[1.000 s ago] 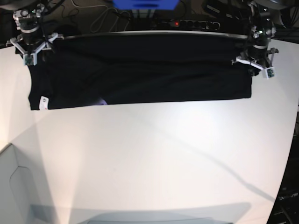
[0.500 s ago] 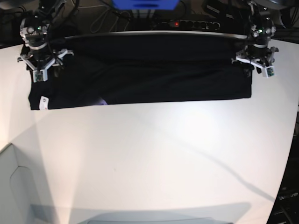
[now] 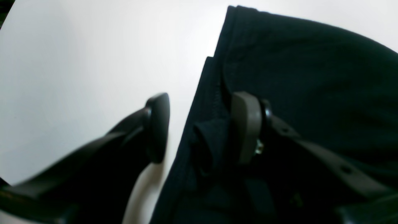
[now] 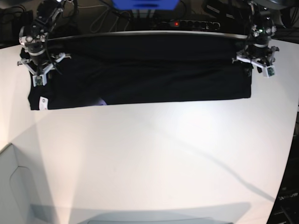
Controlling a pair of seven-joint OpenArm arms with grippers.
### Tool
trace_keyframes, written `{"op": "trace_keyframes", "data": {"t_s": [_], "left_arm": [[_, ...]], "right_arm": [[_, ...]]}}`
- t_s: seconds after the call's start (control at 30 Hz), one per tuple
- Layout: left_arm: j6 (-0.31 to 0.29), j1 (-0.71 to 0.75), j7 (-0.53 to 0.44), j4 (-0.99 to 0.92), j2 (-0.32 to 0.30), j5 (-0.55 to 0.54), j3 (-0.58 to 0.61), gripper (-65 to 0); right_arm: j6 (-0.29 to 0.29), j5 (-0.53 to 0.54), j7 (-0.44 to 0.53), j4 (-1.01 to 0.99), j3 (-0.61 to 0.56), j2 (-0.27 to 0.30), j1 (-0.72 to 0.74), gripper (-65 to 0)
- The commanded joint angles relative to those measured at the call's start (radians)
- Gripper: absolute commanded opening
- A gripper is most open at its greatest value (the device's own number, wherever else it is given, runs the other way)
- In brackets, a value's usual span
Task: Fold the T-shirt properly
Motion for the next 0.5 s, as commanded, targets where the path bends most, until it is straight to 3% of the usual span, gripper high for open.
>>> {"op": "trace_keyframes", "data": {"t_s": [0.0,0.2,0.47], "left_arm": [[0.005,-0.002,-0.02,0.011,-0.013,0.0,-0.01,-33.8],[0.005,-0.005,-0.02,0.011,-0.013,0.0,-0.011,-33.8],[0.005,-0.005,-0.02,0.011,-0.013,0.0,-0.013,-33.4]], "right_arm": [[0.007,0.004,0.017,0.037,0.005,0.009,-0.004,-65.0],[0.007,0.004,0.017,0.172,0.0,0.001,-0.07,-65.0],[0.007,0.002,0.017,0.092,-0.002,0.027,-0.09,-65.0]]}}
